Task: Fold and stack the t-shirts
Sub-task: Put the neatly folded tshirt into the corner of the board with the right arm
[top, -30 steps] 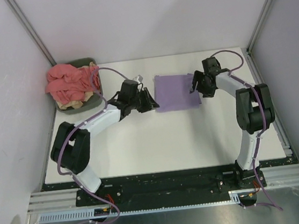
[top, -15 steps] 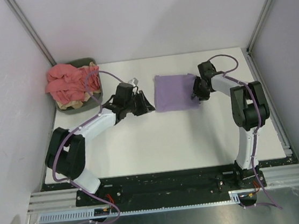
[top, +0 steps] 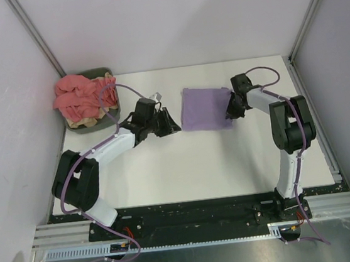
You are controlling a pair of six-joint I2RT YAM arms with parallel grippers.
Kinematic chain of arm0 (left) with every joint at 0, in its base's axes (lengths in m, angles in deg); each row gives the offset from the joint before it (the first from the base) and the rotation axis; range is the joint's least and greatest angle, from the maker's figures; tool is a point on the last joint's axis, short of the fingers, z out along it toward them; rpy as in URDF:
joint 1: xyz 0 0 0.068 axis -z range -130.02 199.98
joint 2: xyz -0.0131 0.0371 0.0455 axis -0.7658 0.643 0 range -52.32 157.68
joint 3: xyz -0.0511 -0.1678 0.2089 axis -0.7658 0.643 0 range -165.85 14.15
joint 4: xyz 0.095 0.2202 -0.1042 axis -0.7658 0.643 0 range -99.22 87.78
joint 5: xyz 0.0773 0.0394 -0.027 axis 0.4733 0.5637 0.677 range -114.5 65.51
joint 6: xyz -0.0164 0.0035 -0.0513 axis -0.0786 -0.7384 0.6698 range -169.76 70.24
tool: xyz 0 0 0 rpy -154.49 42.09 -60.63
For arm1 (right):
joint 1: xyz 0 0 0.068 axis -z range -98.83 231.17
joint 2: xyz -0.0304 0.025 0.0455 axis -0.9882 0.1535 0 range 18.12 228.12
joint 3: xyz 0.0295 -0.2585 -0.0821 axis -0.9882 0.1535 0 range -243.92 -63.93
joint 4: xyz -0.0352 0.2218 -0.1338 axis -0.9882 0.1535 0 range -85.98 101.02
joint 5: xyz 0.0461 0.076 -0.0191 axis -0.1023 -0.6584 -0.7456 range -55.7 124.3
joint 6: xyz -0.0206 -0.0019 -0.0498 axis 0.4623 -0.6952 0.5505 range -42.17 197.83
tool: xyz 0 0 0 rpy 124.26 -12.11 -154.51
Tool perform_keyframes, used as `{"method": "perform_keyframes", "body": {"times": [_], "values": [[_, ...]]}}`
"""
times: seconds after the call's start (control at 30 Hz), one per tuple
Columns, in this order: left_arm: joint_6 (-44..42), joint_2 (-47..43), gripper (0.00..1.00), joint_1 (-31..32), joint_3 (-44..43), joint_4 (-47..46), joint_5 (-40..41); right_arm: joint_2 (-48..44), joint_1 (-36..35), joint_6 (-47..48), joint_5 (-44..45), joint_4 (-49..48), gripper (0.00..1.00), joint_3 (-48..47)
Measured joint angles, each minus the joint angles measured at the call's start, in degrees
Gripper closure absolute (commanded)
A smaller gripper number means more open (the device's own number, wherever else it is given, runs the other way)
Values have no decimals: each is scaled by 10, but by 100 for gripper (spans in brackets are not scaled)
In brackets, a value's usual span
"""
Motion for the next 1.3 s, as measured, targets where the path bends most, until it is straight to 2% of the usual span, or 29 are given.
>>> {"method": "perform_keyframes", "body": {"times": [0.27, 0.53, 0.73, 1.03, 1.3], "values": [[1, -9, 73, 0, 5, 2, -2, -73, 83, -21, 1, 14, 100, 94], [7, -9, 73, 6, 5, 2, -10, -218, 177, -48, 33, 58, 100, 256], [12, 5, 73, 36, 3, 2, -11, -271, 228, -86, 52, 94, 100, 307], [29, 89, 73, 86, -50, 4, -11, -423, 275, -155, 48, 106, 100, 437], [52, 196, 73, 178, -140, 1, -15, -584, 275, -210, 28, 154, 100, 532]]}}
